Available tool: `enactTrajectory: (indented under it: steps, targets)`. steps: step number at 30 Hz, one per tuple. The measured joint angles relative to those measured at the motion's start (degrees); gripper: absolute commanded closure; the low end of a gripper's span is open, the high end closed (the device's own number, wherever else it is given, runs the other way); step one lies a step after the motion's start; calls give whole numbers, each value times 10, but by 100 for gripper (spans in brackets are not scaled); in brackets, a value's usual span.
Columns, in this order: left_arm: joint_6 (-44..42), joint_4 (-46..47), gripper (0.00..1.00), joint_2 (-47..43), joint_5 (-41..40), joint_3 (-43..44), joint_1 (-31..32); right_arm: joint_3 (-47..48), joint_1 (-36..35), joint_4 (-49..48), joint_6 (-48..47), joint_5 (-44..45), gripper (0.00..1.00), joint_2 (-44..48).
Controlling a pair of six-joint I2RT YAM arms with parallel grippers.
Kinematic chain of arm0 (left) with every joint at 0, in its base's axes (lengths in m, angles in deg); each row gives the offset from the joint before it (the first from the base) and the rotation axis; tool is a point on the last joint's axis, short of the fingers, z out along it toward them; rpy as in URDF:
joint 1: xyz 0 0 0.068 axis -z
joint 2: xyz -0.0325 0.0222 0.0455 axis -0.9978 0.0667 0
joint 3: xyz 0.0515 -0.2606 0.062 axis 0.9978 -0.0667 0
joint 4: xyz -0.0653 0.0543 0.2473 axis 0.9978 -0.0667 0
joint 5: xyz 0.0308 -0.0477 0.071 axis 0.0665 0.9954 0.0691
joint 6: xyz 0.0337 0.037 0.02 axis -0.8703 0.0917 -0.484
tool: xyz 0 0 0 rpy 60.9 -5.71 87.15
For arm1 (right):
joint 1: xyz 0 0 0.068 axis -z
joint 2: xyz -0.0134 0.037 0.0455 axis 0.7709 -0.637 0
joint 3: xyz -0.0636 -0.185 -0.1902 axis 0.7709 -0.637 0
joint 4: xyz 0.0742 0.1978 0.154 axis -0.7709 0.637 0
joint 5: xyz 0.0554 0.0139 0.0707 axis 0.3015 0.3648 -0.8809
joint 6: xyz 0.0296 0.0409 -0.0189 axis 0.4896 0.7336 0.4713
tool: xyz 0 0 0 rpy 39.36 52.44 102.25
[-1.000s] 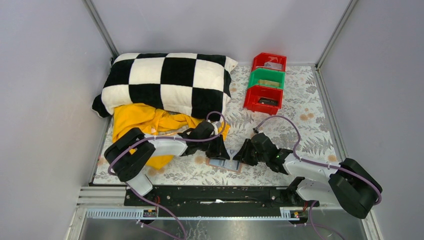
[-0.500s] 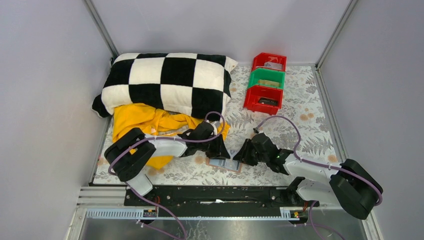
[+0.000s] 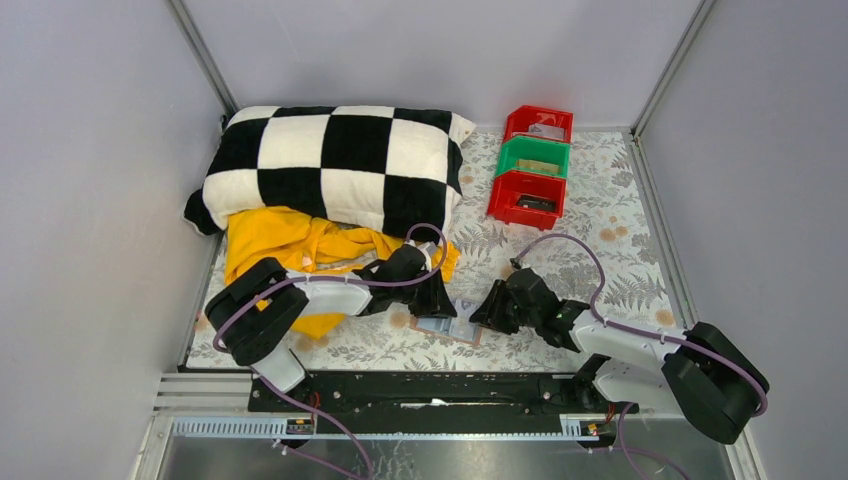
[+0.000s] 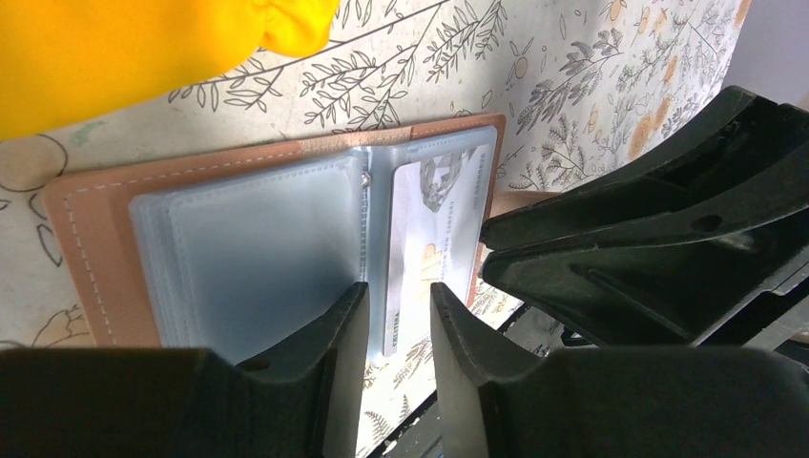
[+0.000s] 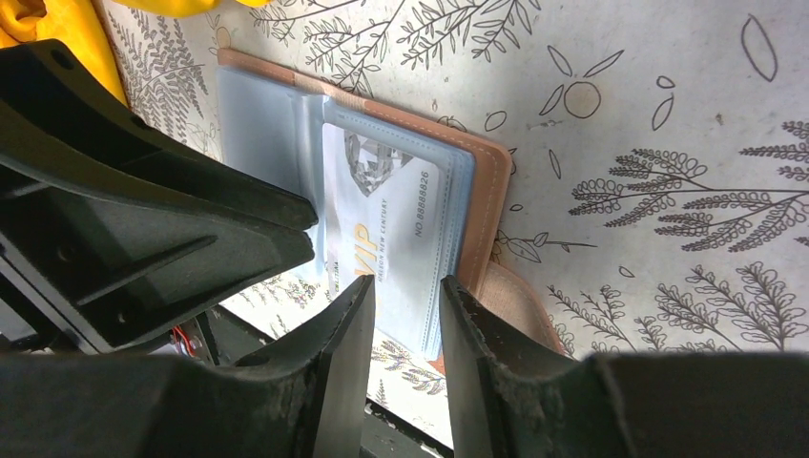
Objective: Take the credit cards out of the card holder
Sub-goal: Remove the credit card from the card holder.
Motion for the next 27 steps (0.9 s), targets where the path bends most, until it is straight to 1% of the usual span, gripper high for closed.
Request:
enactTrajectory:
  steps: [7, 14, 18, 24, 27]
  targets:
    - [3, 15, 71, 10, 5, -2, 0, 0, 0, -1, 0, -2, 66, 1]
    - [10, 26, 74, 19, 12, -7, 0, 0, 1, -18, 0, -13, 68, -18]
    - [12, 30, 81, 21, 12, -9, -1, 0, 2, -25, 0, -17, 68, -23]
    - [12, 28, 100, 22, 12, -9, -3, 0, 3, -27, 0, -18, 68, -26]
    - [12, 28, 100, 22, 13, -9, -4, 0, 3, -27, 0, -18, 68, -26]
